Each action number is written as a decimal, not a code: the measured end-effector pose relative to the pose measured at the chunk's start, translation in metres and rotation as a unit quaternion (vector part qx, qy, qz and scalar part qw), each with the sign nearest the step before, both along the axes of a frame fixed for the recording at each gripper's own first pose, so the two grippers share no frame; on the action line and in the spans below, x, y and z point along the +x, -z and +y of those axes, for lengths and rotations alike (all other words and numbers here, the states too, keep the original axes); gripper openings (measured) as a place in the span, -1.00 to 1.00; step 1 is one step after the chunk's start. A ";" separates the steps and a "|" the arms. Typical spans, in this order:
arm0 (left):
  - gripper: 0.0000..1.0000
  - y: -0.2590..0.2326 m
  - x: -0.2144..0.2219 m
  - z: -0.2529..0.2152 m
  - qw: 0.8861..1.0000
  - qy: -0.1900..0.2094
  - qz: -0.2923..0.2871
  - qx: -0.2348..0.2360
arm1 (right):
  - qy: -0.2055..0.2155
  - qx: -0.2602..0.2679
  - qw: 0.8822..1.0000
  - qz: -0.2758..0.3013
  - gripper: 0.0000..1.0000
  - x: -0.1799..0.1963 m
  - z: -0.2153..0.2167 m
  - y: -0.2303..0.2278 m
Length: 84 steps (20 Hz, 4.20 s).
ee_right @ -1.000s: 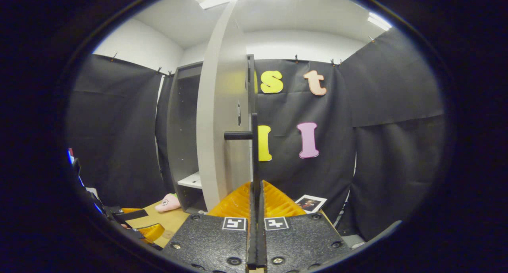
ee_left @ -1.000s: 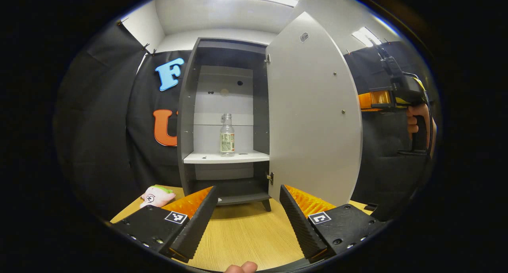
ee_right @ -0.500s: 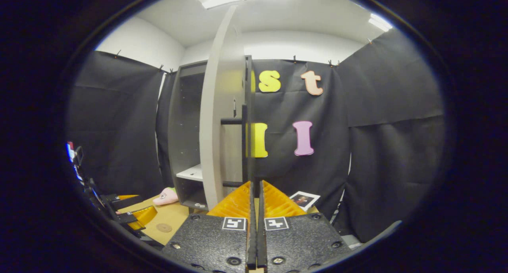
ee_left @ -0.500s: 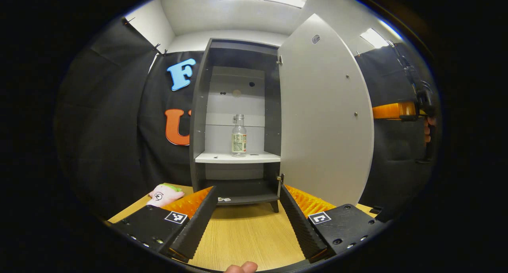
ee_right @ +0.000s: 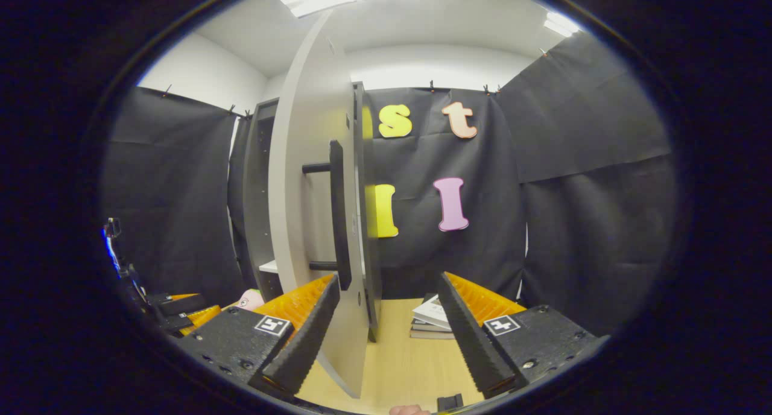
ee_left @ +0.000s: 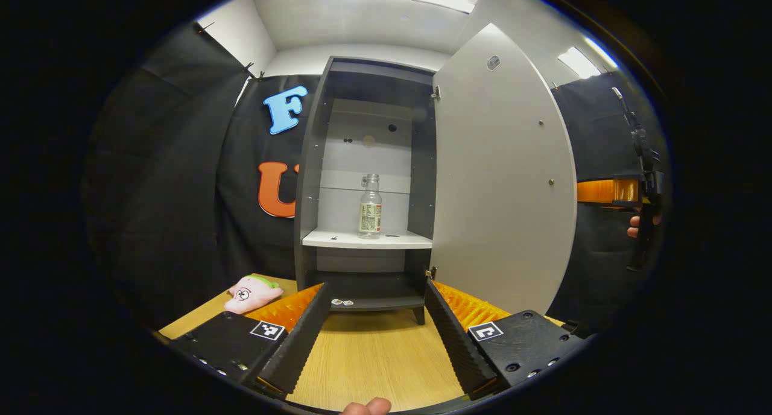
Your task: Open the cabinet door with the right hand, grasp the bottle in the cabinet with the left hand and place it on the coaster, then close the cabinet door with the right hand.
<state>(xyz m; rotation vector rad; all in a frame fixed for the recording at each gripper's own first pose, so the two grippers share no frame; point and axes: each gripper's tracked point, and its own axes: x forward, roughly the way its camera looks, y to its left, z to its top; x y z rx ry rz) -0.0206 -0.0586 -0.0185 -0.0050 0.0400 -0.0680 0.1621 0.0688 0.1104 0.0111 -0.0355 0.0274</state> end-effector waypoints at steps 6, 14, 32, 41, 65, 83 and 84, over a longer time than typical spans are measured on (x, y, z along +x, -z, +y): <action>0.89 -0.027 0.035 0.010 0.999 -0.014 -0.015 0.030 | -0.017 0.015 1.000 -0.011 0.99 0.002 0.001 0.000; 0.90 -0.085 0.132 -0.012 0.996 0.027 -0.065 0.050 | -0.016 0.024 0.999 -0.015 1.00 0.002 0.003 0.003; 0.92 -0.105 0.360 0.011 0.999 0.015 -0.021 0.024 | -0.005 0.046 0.999 0.003 1.00 0.029 0.002 0.017; 0.92 -0.089 0.402 0.020 1.000 0.006 -0.003 0.015 | 0.015 0.039 0.999 0.016 1.00 0.034 -0.004 0.028; -0.16 -0.117 0.305 0.051 0.999 0.007 -0.048 0.019 | 0.015 0.044 0.999 0.026 1.00 0.039 -0.006 0.033; -0.16 0.057 0.115 0.186 0.980 -0.187 -0.019 0.062 | 0.031 0.028 0.999 0.017 0.94 0.027 -0.003 0.021; -0.15 0.075 0.112 0.185 0.980 -0.189 -0.006 0.061 | 0.029 0.028 0.999 0.013 0.96 0.029 -0.003 0.022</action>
